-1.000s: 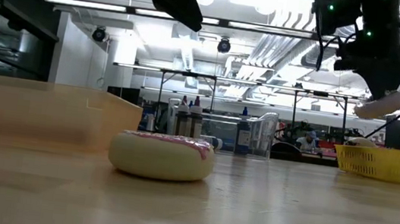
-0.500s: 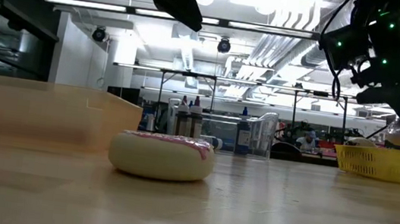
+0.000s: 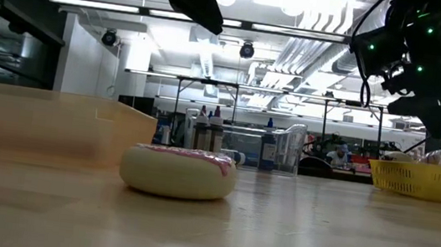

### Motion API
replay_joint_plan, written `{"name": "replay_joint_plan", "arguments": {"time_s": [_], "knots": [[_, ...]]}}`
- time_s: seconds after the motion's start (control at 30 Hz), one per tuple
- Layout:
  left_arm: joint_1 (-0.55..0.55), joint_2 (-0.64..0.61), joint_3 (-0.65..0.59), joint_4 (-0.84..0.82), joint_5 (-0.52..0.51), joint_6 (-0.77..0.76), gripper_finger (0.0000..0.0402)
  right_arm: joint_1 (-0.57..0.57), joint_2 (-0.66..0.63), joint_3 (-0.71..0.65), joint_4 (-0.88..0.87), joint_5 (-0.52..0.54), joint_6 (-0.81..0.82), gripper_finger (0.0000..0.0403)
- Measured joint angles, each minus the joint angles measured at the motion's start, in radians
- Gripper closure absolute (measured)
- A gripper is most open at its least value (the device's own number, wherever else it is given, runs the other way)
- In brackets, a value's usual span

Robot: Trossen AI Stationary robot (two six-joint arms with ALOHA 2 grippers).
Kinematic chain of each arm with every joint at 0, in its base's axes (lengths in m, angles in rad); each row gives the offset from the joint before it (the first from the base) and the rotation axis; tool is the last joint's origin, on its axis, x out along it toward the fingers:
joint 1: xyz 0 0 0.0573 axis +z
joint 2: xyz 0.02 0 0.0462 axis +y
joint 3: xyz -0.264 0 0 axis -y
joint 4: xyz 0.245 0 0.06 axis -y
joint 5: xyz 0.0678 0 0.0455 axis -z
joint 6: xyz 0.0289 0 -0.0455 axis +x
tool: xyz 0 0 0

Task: Pick & Place Food Item
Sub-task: Put the purple donut into the yellow bin, then put the pink donut into the yellow bin

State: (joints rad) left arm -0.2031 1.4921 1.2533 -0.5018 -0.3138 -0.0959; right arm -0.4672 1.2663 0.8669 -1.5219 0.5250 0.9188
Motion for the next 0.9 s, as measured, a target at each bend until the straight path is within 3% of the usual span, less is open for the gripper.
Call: {"name": "replay_joint_plan", "arguments": {"time_s": [0.53, 0.73, 0.9], "knots": [[0.000, 0.000, 0.000, 0.000, 0.000, -0.002, 0.0234, 0.002, 0.000, 0.026, 0.004, -0.018, -0.057, 0.0217], [0.000, 0.000, 0.000, 0.000, 0.000, -0.002, 0.0234, 0.014, 0.000, 0.115, 0.021, -0.090, -0.088, 0.0219], [0.000, 0.000, 0.000, 0.000, 0.000, -0.002, 0.0234, 0.069, 0.000, 0.157, 0.180, -0.211, -0.164, 0.0220]]}}
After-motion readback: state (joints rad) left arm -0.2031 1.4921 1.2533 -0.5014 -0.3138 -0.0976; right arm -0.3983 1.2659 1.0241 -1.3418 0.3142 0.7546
